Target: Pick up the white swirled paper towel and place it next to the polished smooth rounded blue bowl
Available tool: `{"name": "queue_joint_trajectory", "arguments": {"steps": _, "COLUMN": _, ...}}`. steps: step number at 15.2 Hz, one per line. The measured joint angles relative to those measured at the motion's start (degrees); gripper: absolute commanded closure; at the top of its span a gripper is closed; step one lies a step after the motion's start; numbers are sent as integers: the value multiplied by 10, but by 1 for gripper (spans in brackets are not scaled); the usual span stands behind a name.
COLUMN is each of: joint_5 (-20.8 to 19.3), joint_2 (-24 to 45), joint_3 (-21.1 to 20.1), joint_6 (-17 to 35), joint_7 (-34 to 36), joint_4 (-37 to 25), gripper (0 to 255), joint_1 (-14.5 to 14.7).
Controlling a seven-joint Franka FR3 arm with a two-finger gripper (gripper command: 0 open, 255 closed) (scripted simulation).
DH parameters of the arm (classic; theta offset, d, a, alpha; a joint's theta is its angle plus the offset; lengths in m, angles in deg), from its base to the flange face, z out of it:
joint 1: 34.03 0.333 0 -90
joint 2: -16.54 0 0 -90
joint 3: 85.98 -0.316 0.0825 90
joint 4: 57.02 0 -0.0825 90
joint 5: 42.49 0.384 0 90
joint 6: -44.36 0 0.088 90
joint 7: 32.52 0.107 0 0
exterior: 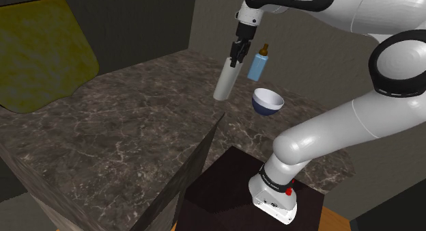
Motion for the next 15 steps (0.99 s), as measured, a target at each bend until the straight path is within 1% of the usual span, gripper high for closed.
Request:
{"name": "queue_joint_trajectory", "arguments": {"steps": 5, "joint_5": 0, "joint_2": -5, "joint_3": 0, "joint_6": 34, "joint_7": -1, "joint_4": 34, "gripper": 255, "joint_1": 0}}
{"name": "queue_joint_trajectory", "arguments": {"steps": 11, "joint_5": 0, "joint_2": -6, "joint_3": 0, "joint_6": 39, "joint_7": 0, "joint_4": 38, "gripper": 255, "joint_1": 0}}
{"name": "queue_joint_trajectory", "arguments": {"steps": 12, "joint_5": 0, "joint_2": -6, "joint_3": -1, "joint_6": 40, "joint_7": 0, "joint_4": 39, "gripper": 0, "joint_1": 0}}
{"name": "queue_joint_trajectory", "arguments": {"steps": 15, "joint_5": 0, "joint_2": -5, "joint_3": 0, "joint_6": 39, "joint_7": 0, "joint_4": 42, "gripper": 0, "joint_1": 0}}
